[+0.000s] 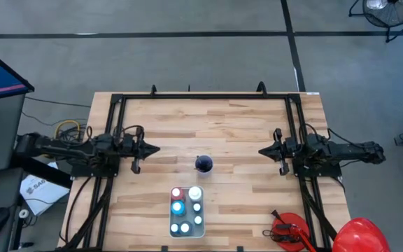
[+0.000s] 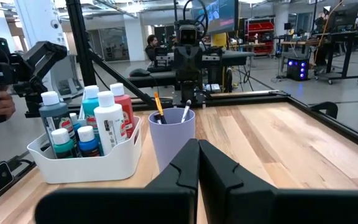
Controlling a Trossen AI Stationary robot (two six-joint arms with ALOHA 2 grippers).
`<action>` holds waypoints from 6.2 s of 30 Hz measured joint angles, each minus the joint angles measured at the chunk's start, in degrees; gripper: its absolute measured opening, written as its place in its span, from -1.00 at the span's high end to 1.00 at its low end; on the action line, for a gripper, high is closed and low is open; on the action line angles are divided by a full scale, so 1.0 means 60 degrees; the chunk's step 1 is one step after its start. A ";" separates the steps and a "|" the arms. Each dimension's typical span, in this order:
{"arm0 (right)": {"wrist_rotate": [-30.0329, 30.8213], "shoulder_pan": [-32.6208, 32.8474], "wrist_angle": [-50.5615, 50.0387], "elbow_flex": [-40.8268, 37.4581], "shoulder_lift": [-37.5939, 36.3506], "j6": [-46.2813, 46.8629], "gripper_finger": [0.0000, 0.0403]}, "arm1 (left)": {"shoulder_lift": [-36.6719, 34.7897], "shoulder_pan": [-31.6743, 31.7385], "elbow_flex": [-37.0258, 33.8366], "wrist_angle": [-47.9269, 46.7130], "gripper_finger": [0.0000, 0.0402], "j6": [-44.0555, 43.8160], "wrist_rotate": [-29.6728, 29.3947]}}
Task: Pick & Place Paint Supplies
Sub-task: Return to home position
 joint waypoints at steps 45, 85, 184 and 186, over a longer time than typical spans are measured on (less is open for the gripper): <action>-0.0004 0.0000 -0.0004 0.0000 0.0004 -0.0006 1.00 | -0.3955 0.0007 0.0135 -0.3647 0.99 0.0689 0.0213; -0.0004 -0.0002 -0.0004 -0.0002 0.0004 -0.0006 1.00 | -0.3955 0.0007 0.0135 -0.3632 0.99 0.0685 0.0226; -0.0004 -0.0004 -0.0004 -0.0004 0.0000 -0.0006 1.00 | -0.0392 -0.0078 0.0135 -0.3234 0.99 0.0682 0.0224; 0.0000 -0.0002 -0.0004 -0.0004 0.0000 -0.0006 1.00 | -0.0392 -0.0076 0.0135 -0.3206 0.99 0.0682 0.0224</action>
